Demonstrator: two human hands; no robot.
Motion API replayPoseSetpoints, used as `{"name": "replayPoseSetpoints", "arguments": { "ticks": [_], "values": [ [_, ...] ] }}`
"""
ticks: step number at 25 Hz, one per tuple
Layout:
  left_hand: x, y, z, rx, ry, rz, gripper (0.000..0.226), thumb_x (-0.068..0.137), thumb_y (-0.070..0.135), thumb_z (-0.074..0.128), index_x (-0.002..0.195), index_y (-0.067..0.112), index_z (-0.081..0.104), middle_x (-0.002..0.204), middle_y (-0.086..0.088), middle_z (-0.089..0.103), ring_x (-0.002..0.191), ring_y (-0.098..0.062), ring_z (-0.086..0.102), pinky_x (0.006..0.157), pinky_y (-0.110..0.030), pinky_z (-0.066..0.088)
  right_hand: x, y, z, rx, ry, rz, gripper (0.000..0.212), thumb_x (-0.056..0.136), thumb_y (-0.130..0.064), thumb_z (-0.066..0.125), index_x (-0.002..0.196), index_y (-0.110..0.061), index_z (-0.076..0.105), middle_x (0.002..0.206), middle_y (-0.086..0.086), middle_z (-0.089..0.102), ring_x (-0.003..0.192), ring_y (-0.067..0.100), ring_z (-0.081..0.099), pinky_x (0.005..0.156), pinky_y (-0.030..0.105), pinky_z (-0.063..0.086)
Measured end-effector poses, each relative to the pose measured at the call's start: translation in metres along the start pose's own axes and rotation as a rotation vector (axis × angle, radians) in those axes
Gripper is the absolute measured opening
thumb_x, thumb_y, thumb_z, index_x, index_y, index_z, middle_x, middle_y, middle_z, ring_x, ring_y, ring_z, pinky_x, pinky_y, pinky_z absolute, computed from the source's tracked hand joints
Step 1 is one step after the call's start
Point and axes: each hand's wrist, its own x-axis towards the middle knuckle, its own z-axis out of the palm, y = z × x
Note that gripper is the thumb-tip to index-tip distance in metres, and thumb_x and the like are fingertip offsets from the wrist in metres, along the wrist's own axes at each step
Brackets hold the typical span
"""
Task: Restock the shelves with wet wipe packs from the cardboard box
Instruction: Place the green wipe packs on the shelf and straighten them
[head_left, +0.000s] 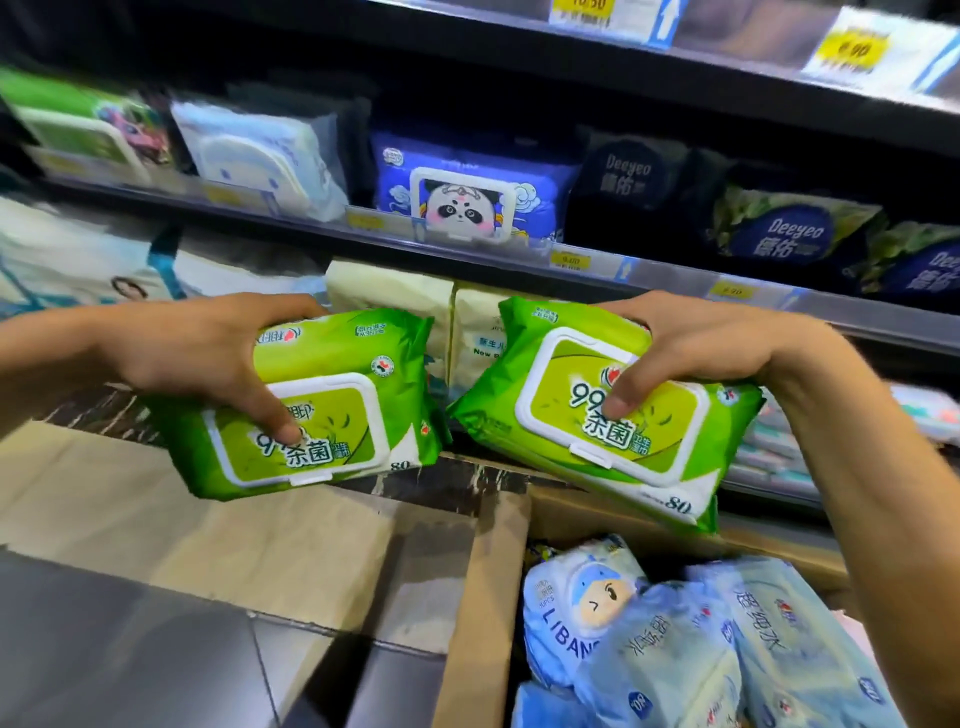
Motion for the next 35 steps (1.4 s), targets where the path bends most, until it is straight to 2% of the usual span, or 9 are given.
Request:
{"name": "replayPoseSetpoints", "arguments": {
  "ticks": [4, 10, 13, 18, 23, 25, 29, 33, 35],
  "values": [
    [0.01, -0.004, -0.009, -0.059, 0.018, 0.081, 0.081, 0.047, 0.033, 0.1, 0.112, 0.045, 0.054, 0.094, 0.019, 0.07, 0.081, -0.002, 0.07, 0.067, -0.023, 0.058, 0.002, -0.007, -0.014, 0.065, 0.069, -0.045, 0.051, 0.059, -0.011, 0.086, 0.106, -0.019, 0.069, 0.098, 0.006, 0.08, 0.081, 0.023, 0.078, 0.061, 0.03, 0.06],
    [0.012, -0.016, -0.06, -0.046, 0.082, 0.149, 0.084, 0.046, 0.04, 0.098, 0.117, 0.044, 0.053, 0.103, 0.016, 0.069, 0.093, -0.005, 0.069, 0.079, -0.033, 0.059, 0.019, -0.064, -0.044, -0.06, 0.128, -0.116, 0.061, 0.058, -0.007, 0.093, 0.114, -0.014, 0.068, 0.101, 0.01, 0.079, 0.086, 0.027, 0.077, 0.068, 0.039, 0.062],
    [0.006, -0.015, -0.095, -0.01, 0.121, 0.175, 0.086, 0.045, 0.045, 0.097, 0.118, 0.047, 0.05, 0.105, 0.016, 0.068, 0.095, -0.005, 0.068, 0.082, -0.032, 0.058, 0.018, -0.107, -0.068, -0.148, 0.166, -0.14, 0.063, 0.054, -0.009, 0.096, 0.111, -0.017, 0.07, 0.1, 0.008, 0.08, 0.084, 0.026, 0.077, 0.068, 0.036, 0.062],
    [-0.005, -0.01, -0.156, -0.006, 0.21, 0.201, 0.082, 0.052, 0.026, 0.099, 0.115, 0.043, 0.05, 0.086, 0.016, 0.068, 0.067, 0.001, 0.066, 0.052, -0.015, 0.051, 0.019, -0.178, -0.103, -0.204, 0.212, -0.198, 0.061, 0.054, -0.007, 0.092, 0.11, -0.019, 0.071, 0.099, 0.012, 0.08, 0.082, 0.032, 0.078, 0.062, 0.037, 0.062],
    [-0.016, -0.006, -0.216, 0.093, 0.365, 0.261, 0.086, 0.048, 0.037, 0.099, 0.12, 0.042, 0.051, 0.103, 0.013, 0.067, 0.093, -0.006, 0.067, 0.08, -0.031, 0.057, 0.029, -0.222, -0.127, -0.247, 0.227, -0.216, 0.061, 0.05, -0.01, 0.094, 0.106, -0.021, 0.072, 0.099, 0.015, 0.079, 0.081, 0.035, 0.078, 0.06, 0.038, 0.063],
    [-0.015, -0.003, -0.241, 0.124, 0.429, 0.276, 0.087, 0.046, 0.041, 0.099, 0.12, 0.041, 0.052, 0.103, 0.014, 0.068, 0.093, -0.006, 0.067, 0.081, -0.032, 0.057, 0.035, -0.233, -0.132, -0.271, 0.227, -0.215, 0.066, 0.048, -0.017, 0.093, 0.11, -0.016, 0.07, 0.099, 0.015, 0.079, 0.082, 0.035, 0.078, 0.061, 0.037, 0.063],
    [-0.005, 0.002, -0.282, 0.224, 0.586, 0.286, 0.089, 0.044, 0.046, 0.097, 0.12, 0.041, 0.051, 0.101, 0.014, 0.067, 0.089, -0.003, 0.066, 0.078, -0.027, 0.054, 0.047, -0.244, -0.135, -0.269, 0.217, -0.22, 0.064, 0.043, -0.031, 0.093, 0.103, -0.025, 0.073, 0.101, 0.013, 0.079, 0.085, 0.036, 0.078, 0.066, 0.039, 0.063],
    [0.012, 0.004, -0.313, 0.254, 0.692, 0.268, 0.094, 0.046, 0.044, 0.096, 0.127, 0.042, 0.049, 0.104, 0.015, 0.066, 0.093, -0.009, 0.066, 0.08, -0.03, 0.053, 0.059, -0.248, -0.134, -0.267, 0.233, -0.211, 0.056, 0.053, -0.02, 0.092, 0.105, -0.019, 0.072, 0.098, 0.012, 0.08, 0.081, 0.034, 0.078, 0.063, 0.038, 0.063],
    [0.021, 0.003, -0.323, 0.319, 0.701, 0.25, 0.104, 0.045, 0.049, 0.095, 0.137, 0.038, 0.046, 0.116, 0.013, 0.065, 0.103, -0.014, 0.064, 0.092, -0.035, 0.051, 0.063, -0.25, -0.134, -0.258, 0.235, -0.217, 0.052, 0.057, -0.016, 0.088, 0.105, -0.019, 0.072, 0.097, 0.011, 0.08, 0.081, 0.033, 0.078, 0.064, 0.038, 0.063]
  ]
}}
